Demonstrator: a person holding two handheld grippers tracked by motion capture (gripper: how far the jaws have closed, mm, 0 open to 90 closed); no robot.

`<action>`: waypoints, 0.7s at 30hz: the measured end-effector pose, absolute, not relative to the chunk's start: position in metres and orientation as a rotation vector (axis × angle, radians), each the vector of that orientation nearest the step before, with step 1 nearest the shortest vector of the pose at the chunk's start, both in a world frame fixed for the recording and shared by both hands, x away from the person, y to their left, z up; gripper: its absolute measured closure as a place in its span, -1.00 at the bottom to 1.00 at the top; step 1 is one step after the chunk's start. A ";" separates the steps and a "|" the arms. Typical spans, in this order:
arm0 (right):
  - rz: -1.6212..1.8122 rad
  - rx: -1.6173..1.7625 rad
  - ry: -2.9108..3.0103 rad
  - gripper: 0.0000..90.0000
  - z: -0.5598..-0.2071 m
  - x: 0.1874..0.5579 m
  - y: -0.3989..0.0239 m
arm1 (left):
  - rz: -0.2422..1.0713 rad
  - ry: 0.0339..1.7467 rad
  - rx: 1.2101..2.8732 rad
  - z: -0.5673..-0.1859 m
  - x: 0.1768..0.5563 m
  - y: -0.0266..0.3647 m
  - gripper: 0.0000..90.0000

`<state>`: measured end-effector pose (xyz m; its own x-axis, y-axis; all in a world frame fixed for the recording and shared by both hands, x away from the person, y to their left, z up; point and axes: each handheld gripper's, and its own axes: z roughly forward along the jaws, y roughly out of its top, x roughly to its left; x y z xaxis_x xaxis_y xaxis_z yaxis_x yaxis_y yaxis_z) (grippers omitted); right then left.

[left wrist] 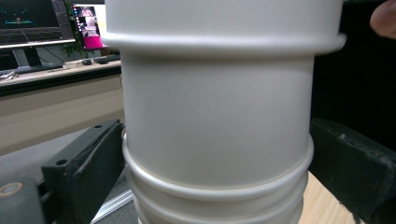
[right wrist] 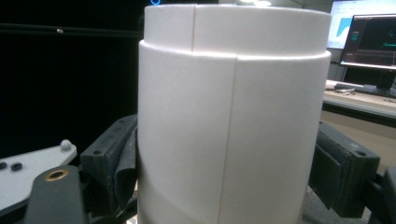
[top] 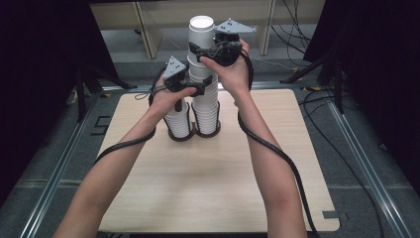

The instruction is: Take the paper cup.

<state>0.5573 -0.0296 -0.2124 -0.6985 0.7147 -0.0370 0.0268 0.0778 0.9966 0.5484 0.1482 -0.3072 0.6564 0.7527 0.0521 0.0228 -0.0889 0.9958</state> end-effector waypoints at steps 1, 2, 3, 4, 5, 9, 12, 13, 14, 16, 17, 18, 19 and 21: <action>1.675 0.738 1.825 -0.57 -0.211 0.557 -0.029 | 0.688 0.664 1.556 -0.307 0.548 0.148 -0.89; 1.671 0.728 1.819 -0.56 -0.210 0.557 -0.030 | 0.688 0.664 1.556 -0.307 0.548 0.148 -0.89; 1.675 0.722 1.813 -0.56 -0.208 0.556 -0.030 | 0.689 0.663 1.559 -0.307 0.548 0.148 -0.89; 1.675 0.722 1.813 -0.56 -0.208 0.556 -0.030 | 0.689 0.663 1.559 -0.307 0.548 0.148 -0.89; 1.686 0.728 1.815 -0.56 -0.207 0.556 -0.029 | 0.688 0.663 1.559 -0.307 0.548 0.148 -0.89; 1.681 0.710 1.792 -0.56 -0.199 0.555 -0.029 | 0.687 0.663 1.559 -0.307 0.548 0.148 -0.89; 1.691 0.706 1.786 -0.56 -0.196 0.554 -0.029 | 0.687 0.662 1.558 -0.307 0.548 0.148 -0.89; 1.689 0.702 1.780 -0.56 -0.195 0.554 -0.030 | 0.687 0.662 1.559 -0.307 0.548 0.148 -0.89; 1.689 0.702 1.780 -0.56 -0.195 0.554 -0.030 | 0.687 0.662 1.559 -0.307 0.548 0.148 -0.89; 1.705 0.711 1.766 -0.56 -0.191 0.553 -0.031 | 0.689 0.660 1.561 -0.307 0.548 0.148 -0.89; 1.705 0.702 1.759 -0.56 -0.190 0.553 -0.031 | 0.689 0.659 1.562 -0.307 0.548 0.148 -0.89; 1.702 0.703 1.755 -0.55 -0.189 0.552 -0.032 | 0.688 0.658 1.561 -0.307 0.549 0.148 -0.89; 1.704 0.698 1.750 -0.55 -0.189 0.552 -0.033 | 0.692 0.657 1.562 -0.307 0.549 0.149 -0.89; 1.708 0.706 1.749 -0.55 -0.188 0.550 -0.033 | 0.695 0.656 1.566 -0.307 0.549 0.149 -0.89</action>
